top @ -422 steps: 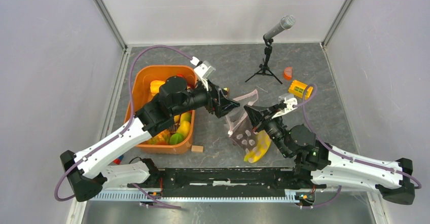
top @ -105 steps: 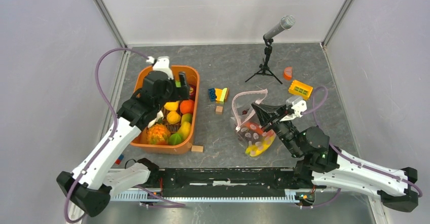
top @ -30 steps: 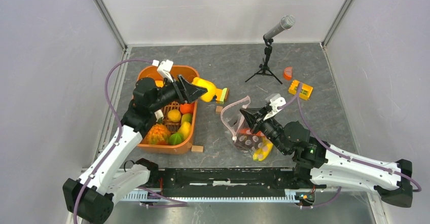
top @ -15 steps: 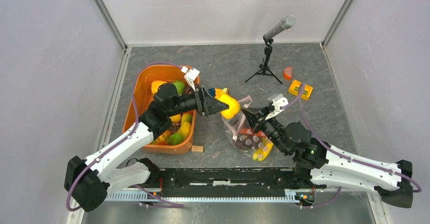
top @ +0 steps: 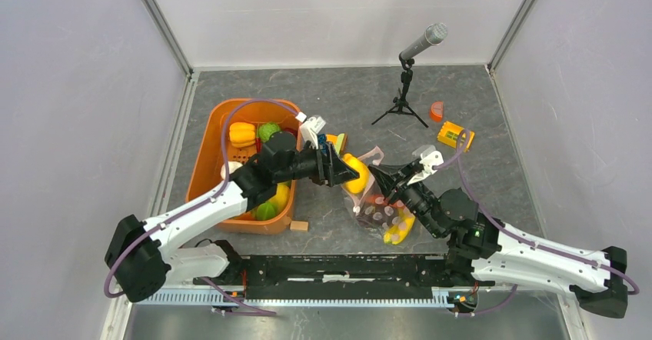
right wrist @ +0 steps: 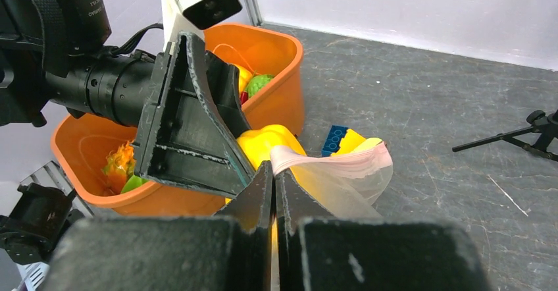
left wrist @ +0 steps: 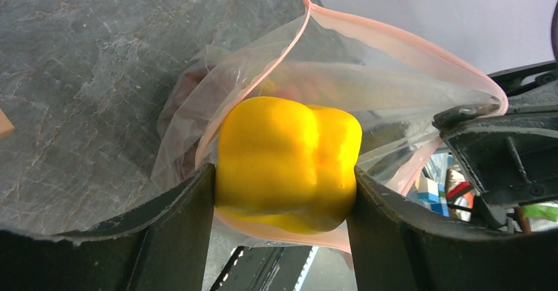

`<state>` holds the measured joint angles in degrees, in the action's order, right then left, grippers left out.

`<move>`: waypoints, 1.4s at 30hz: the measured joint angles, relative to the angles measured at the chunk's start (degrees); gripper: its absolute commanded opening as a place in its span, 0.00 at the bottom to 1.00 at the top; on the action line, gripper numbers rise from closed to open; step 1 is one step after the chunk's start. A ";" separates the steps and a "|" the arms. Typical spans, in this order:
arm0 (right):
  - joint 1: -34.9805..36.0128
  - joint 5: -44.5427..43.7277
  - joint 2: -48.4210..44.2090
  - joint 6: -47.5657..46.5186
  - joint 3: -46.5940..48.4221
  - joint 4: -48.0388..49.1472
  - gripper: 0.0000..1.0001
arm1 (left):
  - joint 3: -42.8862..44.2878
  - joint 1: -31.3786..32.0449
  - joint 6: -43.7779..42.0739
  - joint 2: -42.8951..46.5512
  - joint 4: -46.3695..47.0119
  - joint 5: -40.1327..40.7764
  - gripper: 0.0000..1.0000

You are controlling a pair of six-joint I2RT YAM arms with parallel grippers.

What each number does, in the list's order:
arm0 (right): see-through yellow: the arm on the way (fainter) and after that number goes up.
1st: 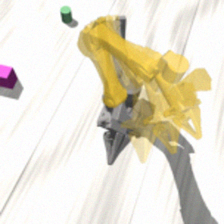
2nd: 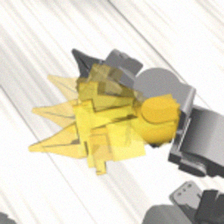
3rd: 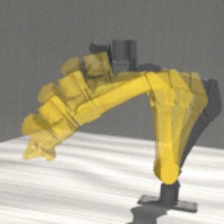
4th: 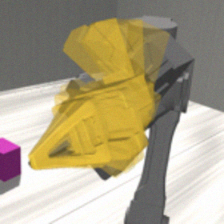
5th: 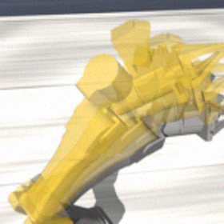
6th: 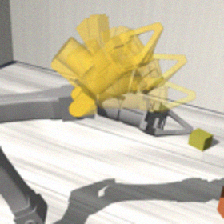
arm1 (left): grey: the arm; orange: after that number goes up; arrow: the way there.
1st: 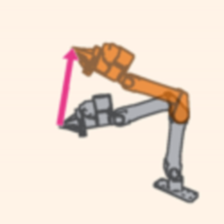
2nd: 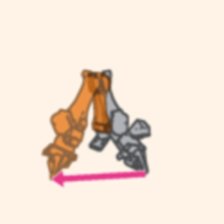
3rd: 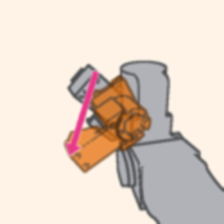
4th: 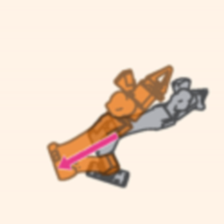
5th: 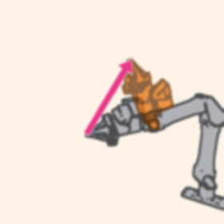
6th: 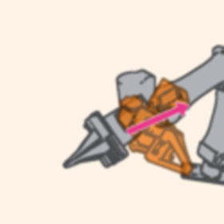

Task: Place the food in the zip-top bag and seal the zipper
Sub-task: Place the fake vegetable in the zipper food storage bag.

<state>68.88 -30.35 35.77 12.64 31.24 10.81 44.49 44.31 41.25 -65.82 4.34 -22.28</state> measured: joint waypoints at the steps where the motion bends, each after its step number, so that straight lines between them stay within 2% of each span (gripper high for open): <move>1: 0.00 0.11 0.09 -0.02 0.00 0.02 0.02 | 0.37 0.68 -0.52 -0.33 -0.39 0.68 0.40; 14: 0.00 0.63 1.09 -0.04 0.00 1.38 0.02 | 4.61 5.16 -5.95 -0.94 -3.28 3.65 0.53; 18: 0.00 0.74 1.09 -0.04 0.00 1.57 0.02 | 8.59 5.29 -9.53 -3.52 -6.75 2.14 0.62; 23: 0.00 0.76 1.03 0.00 -0.02 1.60 0.02 | 8.92 5.33 -11.41 -4.20 -8.76 1.05 0.69; 30: 0.00 0.50 0.26 0.13 -0.48 1.68 0.02 | 9.05 5.33 -12.22 -4.22 -8.85 -0.94 0.86; 34: 0.00 0.20 -0.22 0.17 -0.76 2.01 0.02 | 9.49 5.31 -12.63 -4.22 -9.33 -1.99 0.90; 42: 0.00 0.04 -0.44 0.26 -0.79 2.03 0.02 | 10.32 5.33 -14.14 -3.23 -12.66 -1.49 0.91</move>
<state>68.88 -30.30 35.33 12.91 30.46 12.84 54.81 49.65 27.11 -69.06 -8.32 -23.77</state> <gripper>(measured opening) 0.024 0.904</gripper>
